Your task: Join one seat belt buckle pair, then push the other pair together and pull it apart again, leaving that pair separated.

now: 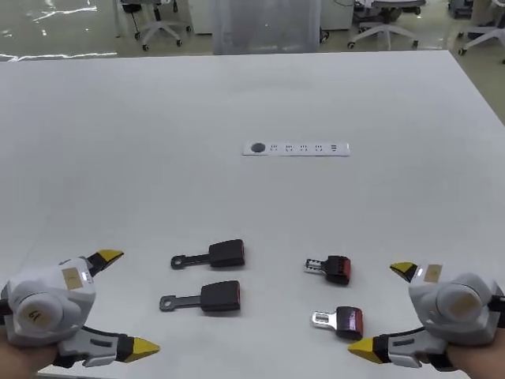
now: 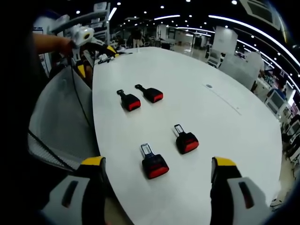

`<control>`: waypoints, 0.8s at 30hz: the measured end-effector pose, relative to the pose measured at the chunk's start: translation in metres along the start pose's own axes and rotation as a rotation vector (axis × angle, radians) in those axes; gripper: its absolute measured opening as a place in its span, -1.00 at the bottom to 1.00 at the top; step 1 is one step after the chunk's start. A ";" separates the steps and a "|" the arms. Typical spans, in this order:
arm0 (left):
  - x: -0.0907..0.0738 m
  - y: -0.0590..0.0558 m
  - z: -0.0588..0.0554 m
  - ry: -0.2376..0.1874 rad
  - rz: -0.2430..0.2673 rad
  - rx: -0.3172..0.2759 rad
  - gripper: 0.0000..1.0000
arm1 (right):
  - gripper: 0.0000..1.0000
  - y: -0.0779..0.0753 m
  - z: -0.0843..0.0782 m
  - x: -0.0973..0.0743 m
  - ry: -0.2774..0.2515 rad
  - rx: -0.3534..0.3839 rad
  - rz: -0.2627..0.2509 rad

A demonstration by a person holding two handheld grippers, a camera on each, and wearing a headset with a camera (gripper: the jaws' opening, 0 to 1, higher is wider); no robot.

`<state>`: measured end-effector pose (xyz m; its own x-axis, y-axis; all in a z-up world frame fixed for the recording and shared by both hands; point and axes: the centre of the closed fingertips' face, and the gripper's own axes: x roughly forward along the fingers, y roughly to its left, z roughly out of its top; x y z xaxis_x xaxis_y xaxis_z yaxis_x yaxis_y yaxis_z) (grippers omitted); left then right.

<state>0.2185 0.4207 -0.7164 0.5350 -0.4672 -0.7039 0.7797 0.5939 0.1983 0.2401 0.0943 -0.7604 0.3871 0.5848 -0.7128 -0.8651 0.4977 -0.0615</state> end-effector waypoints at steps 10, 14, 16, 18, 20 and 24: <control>0.002 0.001 -0.005 0.030 0.000 0.009 0.92 | 0.89 -0.005 0.006 -0.008 -0.013 -0.023 -0.017; 0.004 -0.005 0.000 0.023 -0.027 0.032 0.88 | 0.93 -0.007 0.007 -0.009 -0.005 -0.057 -0.032; 0.007 -0.012 -0.001 0.038 -0.052 0.054 0.96 | 0.94 -0.004 0.011 -0.010 -0.012 -0.077 -0.030; 0.010 -0.013 -0.002 0.044 -0.053 0.067 0.96 | 0.93 -0.003 0.012 -0.009 -0.010 -0.088 -0.030; 0.014 -0.008 -0.004 0.056 -0.046 0.065 0.95 | 0.91 -0.004 0.013 -0.009 -0.008 -0.094 -0.027; 0.019 -0.003 -0.002 0.062 -0.050 0.070 0.98 | 0.86 -0.006 0.011 -0.008 0.006 -0.110 -0.022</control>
<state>0.2255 0.4111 -0.7317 0.4749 -0.4526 -0.7547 0.8272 0.5221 0.2075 0.2454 0.0939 -0.7460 0.4049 0.5701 -0.7149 -0.8863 0.4370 -0.1535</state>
